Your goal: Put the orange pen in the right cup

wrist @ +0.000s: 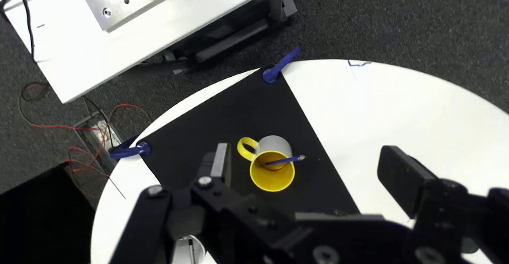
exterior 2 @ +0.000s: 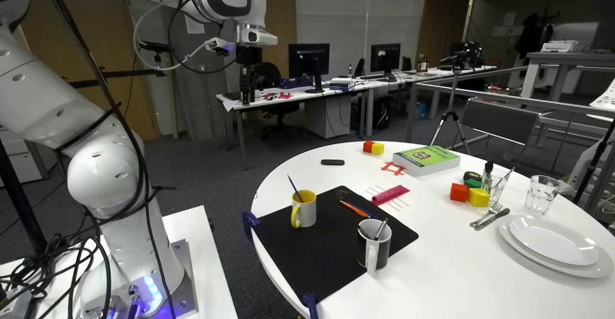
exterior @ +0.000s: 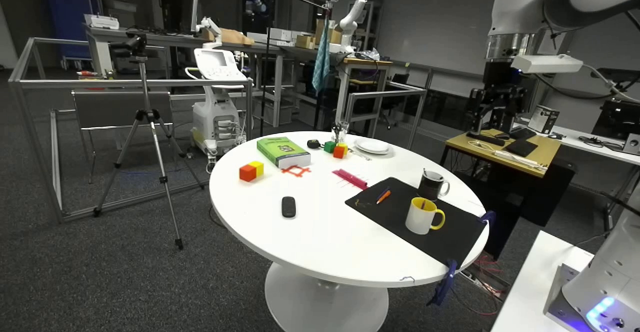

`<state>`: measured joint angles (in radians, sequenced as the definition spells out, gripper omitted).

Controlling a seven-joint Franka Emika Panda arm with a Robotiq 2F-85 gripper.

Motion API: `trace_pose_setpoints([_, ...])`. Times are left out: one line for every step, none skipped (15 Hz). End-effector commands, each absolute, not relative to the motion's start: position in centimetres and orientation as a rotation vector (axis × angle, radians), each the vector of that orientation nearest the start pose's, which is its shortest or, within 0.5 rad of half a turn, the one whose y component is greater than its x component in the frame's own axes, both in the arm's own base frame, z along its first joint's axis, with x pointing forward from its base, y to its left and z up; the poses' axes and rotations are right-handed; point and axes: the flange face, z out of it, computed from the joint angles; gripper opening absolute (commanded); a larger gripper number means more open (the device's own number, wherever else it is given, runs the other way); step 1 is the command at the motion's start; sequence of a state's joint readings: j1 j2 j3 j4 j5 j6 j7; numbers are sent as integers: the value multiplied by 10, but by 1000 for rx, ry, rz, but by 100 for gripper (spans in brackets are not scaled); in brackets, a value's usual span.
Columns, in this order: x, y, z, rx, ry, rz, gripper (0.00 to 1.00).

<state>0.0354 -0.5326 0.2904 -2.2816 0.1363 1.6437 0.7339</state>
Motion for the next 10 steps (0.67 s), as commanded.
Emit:
trace_pose_setpoints([375, 124, 541, -2986, 1040, 155, 100])
trace_pose_setpoints([380, 115, 541, -2933, 1095, 141, 100])
trace_pose_setpoints([385, 105, 540, -2892, 1160, 125, 100])
trace_pose_setpoints([391, 95, 539, -2846, 1223, 108, 100])
trace_pose_setpoints([396, 87, 539, -2798, 1281, 106, 100])
trace_pose_setpoints([402, 79, 538, -2748, 1341, 87, 100])
trace_pose_setpoints([408, 70, 536, -2698, 1395, 63, 100])
trace_pose_setpoints([414, 63, 534, -2647, 1448, 44, 100])
trace_pose_setpoints([420, 57, 532, -2596, 1499, 20, 100])
trace_pose_setpoints([426, 51, 530, -2544, 1549, -13, 100])
